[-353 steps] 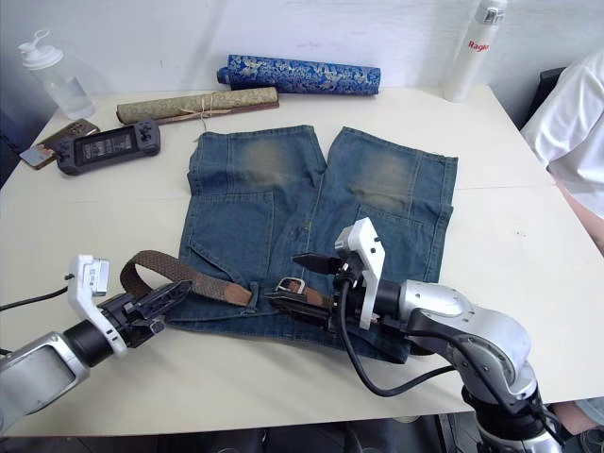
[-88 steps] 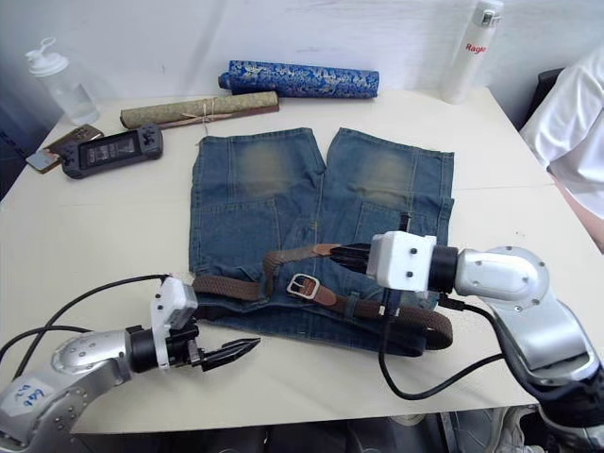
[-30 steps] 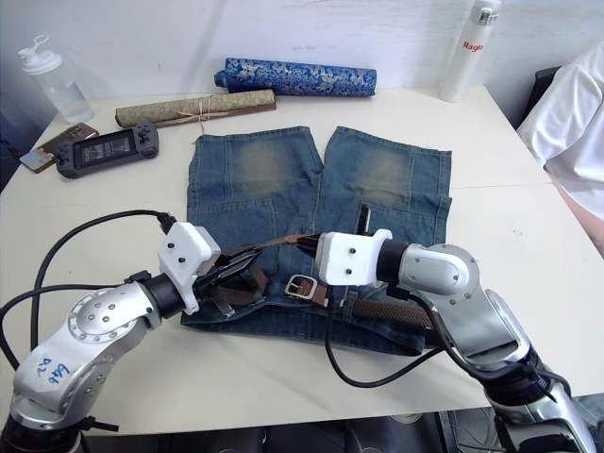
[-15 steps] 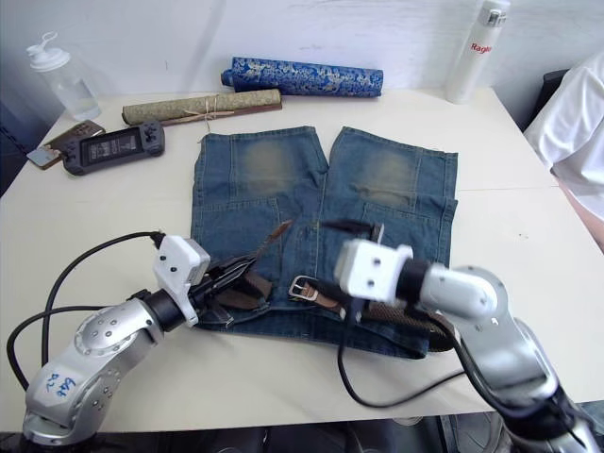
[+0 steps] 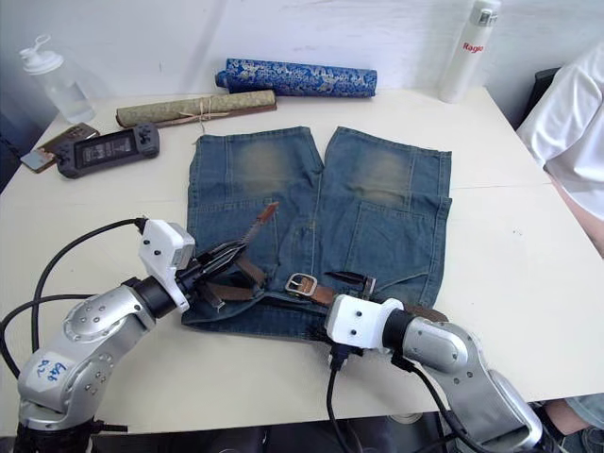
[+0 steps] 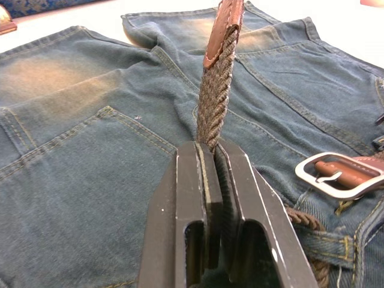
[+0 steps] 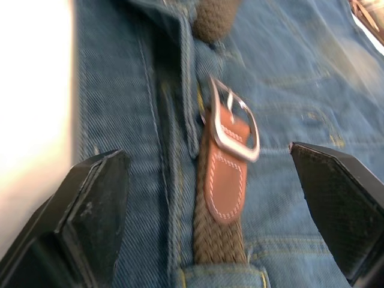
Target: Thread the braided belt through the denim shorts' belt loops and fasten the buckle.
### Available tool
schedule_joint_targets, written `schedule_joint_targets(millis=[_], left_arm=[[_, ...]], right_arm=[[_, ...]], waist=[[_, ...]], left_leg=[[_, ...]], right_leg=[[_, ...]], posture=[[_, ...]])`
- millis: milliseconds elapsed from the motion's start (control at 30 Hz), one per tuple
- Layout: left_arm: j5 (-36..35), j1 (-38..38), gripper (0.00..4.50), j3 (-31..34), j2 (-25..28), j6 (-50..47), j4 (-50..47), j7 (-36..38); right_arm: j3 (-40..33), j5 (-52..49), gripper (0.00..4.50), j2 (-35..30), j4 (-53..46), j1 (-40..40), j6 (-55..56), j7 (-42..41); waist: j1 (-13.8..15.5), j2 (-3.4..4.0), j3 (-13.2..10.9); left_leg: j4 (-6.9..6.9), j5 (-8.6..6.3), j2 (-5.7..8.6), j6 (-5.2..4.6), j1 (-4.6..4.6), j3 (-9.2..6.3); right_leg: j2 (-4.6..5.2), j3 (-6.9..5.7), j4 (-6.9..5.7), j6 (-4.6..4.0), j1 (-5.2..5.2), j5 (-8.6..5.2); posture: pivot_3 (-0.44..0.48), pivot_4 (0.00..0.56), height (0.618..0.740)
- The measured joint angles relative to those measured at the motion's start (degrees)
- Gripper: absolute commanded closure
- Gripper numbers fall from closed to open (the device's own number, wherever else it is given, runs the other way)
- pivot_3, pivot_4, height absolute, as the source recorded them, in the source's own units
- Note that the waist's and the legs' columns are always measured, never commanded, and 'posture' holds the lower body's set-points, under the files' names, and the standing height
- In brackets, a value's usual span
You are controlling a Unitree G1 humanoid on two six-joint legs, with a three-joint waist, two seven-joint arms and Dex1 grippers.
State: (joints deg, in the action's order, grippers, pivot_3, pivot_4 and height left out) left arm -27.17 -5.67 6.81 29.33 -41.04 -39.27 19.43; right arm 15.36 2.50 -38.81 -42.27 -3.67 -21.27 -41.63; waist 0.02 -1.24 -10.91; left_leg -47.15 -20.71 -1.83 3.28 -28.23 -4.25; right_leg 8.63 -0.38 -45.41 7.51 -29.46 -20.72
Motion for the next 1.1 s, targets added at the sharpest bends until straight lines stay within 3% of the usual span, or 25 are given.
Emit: schedule_joint_targets(millis=[300,400,433,500,667,700,800,933,1100], left_arm=[[-1.0,-0.7,4.50,0.6,0.4,-1.4,1.3,0.8],[-1.1,-1.0,4.50,0.7,0.5,-1.4,1.5,1.1],[-1.1,-1.0,4.50,0.7,0.5,-1.4,1.5,1.2],[-1.1,-1.1,4.50,0.7,0.6,-1.4,1.6,1.4],[-0.7,-1.0,4.50,0.6,0.6,-1.4,1.6,1.6],[-0.6,-0.9,4.50,0.5,0.6,-1.4,1.6,1.6],[0.5,-0.7,4.50,-0.8,1.2,-1.2,1.6,2.1],[3.9,1.8,4.50,-6.0,7.4,-0.4,1.5,5.3],[4.0,2.3,4.50,-7.5,7.8,-2.6,1.4,6.3]], right_arm=[[3.3,8.8,0.02,4.2,3.3,0.6,-0.2,7.7],[3.7,9.8,0.81,4.8,3.5,0.5,-0.2,8.5],[3.7,9.9,1.40,5.0,3.7,0.5,-0.2,8.6],[3.8,9.9,2.02,5.6,4.3,0.5,-0.3,8.7],[3.8,9.0,4.23,8.0,4.5,0.3,-6.8,8.6],[3.7,8.9,4.45,8.1,4.4,-0.2,-7.4,8.5],[3.2,7.8,4.45,9.2,4.4,-1.9,-9.9,8.2],[2.1,6.2,4.45,11.2,3.4,-5.1,-15.6,8.1],[2.0,5.6,4.45,12.2,1.7,-7.7,-21.7,8.4]], waist=[[0.0,0.00,0.0],[-0.1,0.00,0.0],[-0.1,0.00,0.0],[-0.1,0.00,0.0],[-0.1,-0.01,0.0],[-0.1,-0.01,0.0],[-0.1,-0.01,0.0],[-0.2,0.00,0.0],[0.0,0.00,0.0]], left_leg=[[0.00,0.00,0.00,0.00,0.00,0.00],[0.00,0.00,0.00,0.00,0.00,0.00],[0.00,0.00,0.00,0.00,0.00,0.00],[0.00,0.00,0.00,0.00,0.00,0.00],[0.00,0.00,0.00,0.00,-0.01,0.00],[0.00,0.00,0.00,0.00,-0.01,0.00],[0.00,0.00,0.00,0.00,0.00,0.00],[0.01,0.00,-0.01,0.00,0.00,0.00],[0.00,0.00,0.00,0.00,-0.01,0.00]], right_leg=[[0.00,0.00,-0.01,0.00,-0.01,0.00],[0.00,0.00,-0.01,0.00,-0.01,0.00],[0.00,0.00,-0.01,0.00,-0.01,0.00],[0.00,0.00,-0.02,0.00,-0.01,0.00],[0.00,0.00,-0.02,0.00,-0.01,0.00],[0.00,0.00,-0.02,0.00,-0.01,0.00],[0.00,0.00,-0.02,0.00,-0.01,0.00],[-0.02,0.00,-0.05,-0.01,-0.05,-0.01],[-0.01,0.00,-0.03,-0.01,-0.02,-0.01]], posture=[[0.000,0.150,0.645],[0.000,0.150,0.645],[0.000,0.150,0.645],[0.000,0.150,0.645],[0.000,0.150,0.645],[0.000,0.150,0.645],[0.000,0.150,0.645],[0.000,0.150,0.645],[0.000,0.150,0.645]])
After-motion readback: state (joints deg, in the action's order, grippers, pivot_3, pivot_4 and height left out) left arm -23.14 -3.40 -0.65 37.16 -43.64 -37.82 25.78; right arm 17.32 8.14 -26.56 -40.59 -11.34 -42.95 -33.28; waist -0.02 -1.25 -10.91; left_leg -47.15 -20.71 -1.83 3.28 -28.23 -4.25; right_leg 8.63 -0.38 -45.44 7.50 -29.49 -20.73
